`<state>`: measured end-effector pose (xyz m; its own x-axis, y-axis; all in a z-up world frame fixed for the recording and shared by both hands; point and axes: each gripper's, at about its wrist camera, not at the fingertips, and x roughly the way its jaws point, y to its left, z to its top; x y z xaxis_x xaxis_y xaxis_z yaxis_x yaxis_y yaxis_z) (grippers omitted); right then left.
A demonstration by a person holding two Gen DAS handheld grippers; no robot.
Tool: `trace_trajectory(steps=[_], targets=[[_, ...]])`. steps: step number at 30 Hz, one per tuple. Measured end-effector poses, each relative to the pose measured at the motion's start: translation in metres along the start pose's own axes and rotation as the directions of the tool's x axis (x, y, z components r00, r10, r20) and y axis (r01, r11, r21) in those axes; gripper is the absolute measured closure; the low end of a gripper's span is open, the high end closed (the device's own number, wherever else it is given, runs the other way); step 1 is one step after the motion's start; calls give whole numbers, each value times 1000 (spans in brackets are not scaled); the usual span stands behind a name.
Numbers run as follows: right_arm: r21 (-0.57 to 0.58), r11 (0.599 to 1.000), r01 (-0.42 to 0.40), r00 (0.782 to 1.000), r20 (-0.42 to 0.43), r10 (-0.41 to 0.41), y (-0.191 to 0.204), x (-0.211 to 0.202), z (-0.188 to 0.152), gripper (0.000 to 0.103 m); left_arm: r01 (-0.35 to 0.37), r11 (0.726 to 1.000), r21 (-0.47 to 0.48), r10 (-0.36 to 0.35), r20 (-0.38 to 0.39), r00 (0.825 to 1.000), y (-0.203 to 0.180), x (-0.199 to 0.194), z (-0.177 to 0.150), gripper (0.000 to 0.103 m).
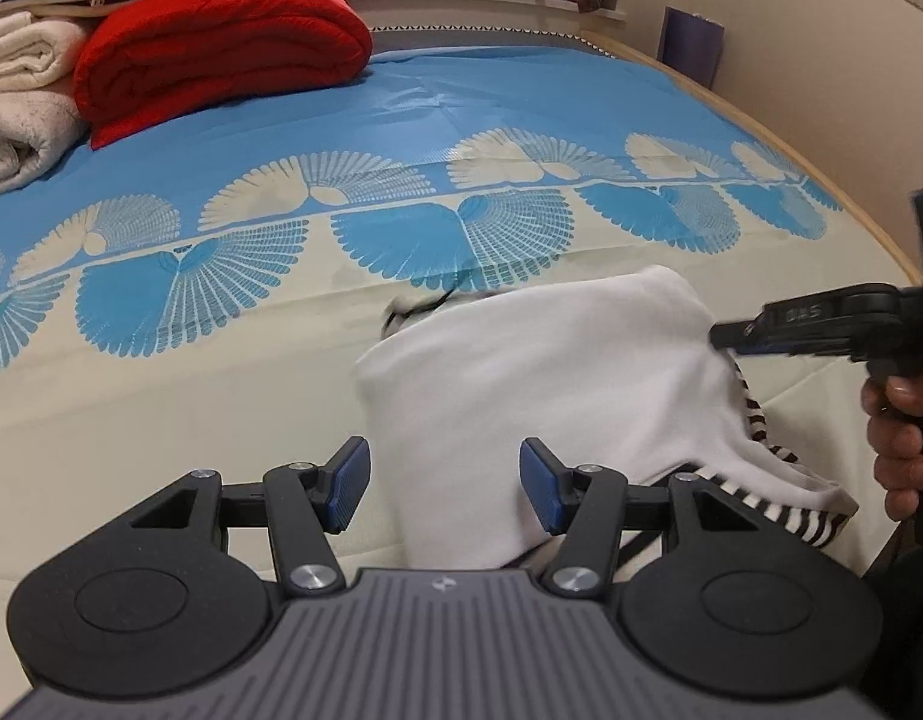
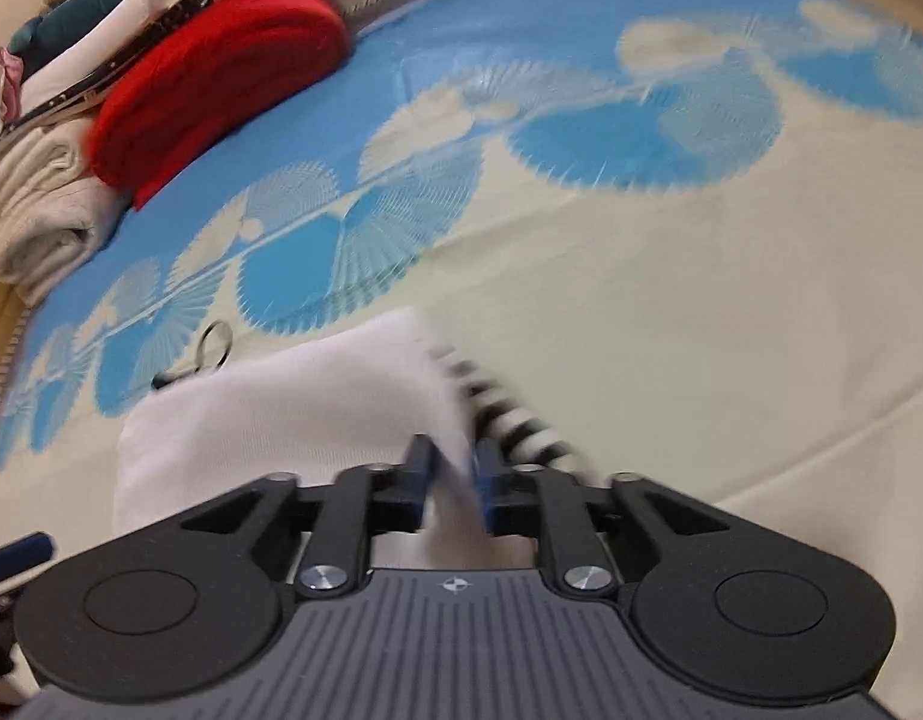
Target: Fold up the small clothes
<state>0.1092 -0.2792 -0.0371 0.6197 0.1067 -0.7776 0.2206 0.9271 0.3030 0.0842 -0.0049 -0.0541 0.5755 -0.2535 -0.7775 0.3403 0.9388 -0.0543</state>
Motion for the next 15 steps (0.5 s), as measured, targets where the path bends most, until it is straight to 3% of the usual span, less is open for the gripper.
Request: trace_trajectory(steps=[3, 5, 6, 8, 10, 11, 13, 14, 15], targets=[[-52, 992, -116, 992, 37, 118, -6, -26, -3, 68, 29, 1000, -10, -29, -5, 1000, 2, -1, 1, 42], [-120, 968, -219, 976, -40, 216, -6, -33, -12, 59, 68, 998, -10, -68, -22, 997, 2, 0, -1, 42], [-149, 961, -233, 971, -93, 221, -7, -31, -17, 55, 80, 997, -6, -80, -33, 996, 1, 1, -2, 42], [-224, 956, -189, 967, -212, 142, -7, -18, -33, 54, 87, 996, 16, -86, -57, 995, -2, 3, -5, 42], [-291, 949, -117, 962, -272, 35, -9, -6, -45, 54, 103, 994, 34, -99, -84, 991, -5, 5, -9, 42], [-290, 950, -118, 958, -285, 32, -12, -4, -46, 54, 107, 993, 40, -102, -94, 990, -6, 5, -11, 42], [-250, 955, -161, 954, -287, 86, -17, -10, -43, 71, 131, 990, 47, -125, -122, 985, -5, 5, -15, 41], [-230, 952, -200, 950, -283, 131, -19, -15, -41, 98, 147, 988, 48, -139, -135, 981, -4, 4, -17, 41], [-222, 950, -220, 952, -261, 159, -22, -23, -37, 99, 162, 986, 48, -153, -143, 978, -4, 2, -19, 41]])
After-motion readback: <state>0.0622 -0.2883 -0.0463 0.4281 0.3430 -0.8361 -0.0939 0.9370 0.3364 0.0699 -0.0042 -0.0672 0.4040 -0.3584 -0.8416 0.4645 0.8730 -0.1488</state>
